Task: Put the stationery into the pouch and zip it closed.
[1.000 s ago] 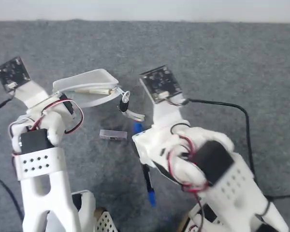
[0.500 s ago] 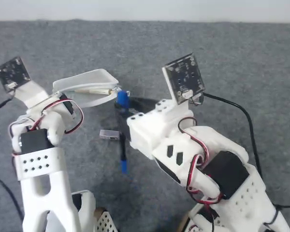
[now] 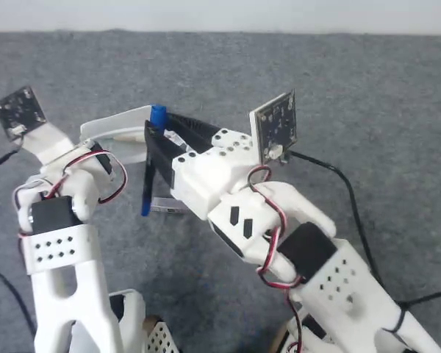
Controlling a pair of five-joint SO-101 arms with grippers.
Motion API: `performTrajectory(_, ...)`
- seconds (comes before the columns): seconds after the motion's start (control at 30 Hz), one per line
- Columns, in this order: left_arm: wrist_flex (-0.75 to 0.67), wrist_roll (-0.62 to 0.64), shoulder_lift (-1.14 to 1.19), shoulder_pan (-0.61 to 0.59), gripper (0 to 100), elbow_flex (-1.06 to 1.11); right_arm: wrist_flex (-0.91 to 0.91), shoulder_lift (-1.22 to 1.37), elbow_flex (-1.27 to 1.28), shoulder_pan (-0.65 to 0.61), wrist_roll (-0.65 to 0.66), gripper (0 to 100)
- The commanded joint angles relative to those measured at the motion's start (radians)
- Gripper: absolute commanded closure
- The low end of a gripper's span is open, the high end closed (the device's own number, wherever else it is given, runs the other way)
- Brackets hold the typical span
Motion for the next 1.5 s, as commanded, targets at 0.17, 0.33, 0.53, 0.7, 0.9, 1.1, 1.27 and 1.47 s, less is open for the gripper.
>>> performTrajectory(0.17,-0.035,-0.005,0.0,-0.002,99,-0.01,-0.406,-0.045,0.18,0.067,0.012,99.1)
performTrajectory(0.33,-0.035,-0.005,0.0,-0.002,99,-0.012,-0.593,-0.045,0.259,0.094,0.012,99.1)
performTrajectory(0.53,-0.035,-0.003,0.0,-0.002,99,-0.012,-0.765,-0.033,0.336,0.097,0.015,99.1)
performTrajectory(0.7,-0.035,-0.003,0.0,0.0,99,-0.012,-0.889,0.036,0.399,0.101,0.015,99.1)
performTrajectory(0.9,-0.035,-0.003,0.0,-0.002,99,-0.01,-1.061,0.197,0.41,0.165,0.012,99.1)
performTrajectory(1.1,-0.046,-0.003,0.0,-0.002,99,-0.005,-1.207,0.329,0.445,0.166,0.012,99.1)
performTrajectory(1.27,-0.049,-0.003,0.002,-0.002,99,-0.005,-1.222,0.397,0.453,0.147,0.012,99.1)
performTrajectory(1.47,-0.049,-0.003,0.002,-0.002,99,-0.004,-1.228,0.409,0.514,0.104,0.014,99.1)
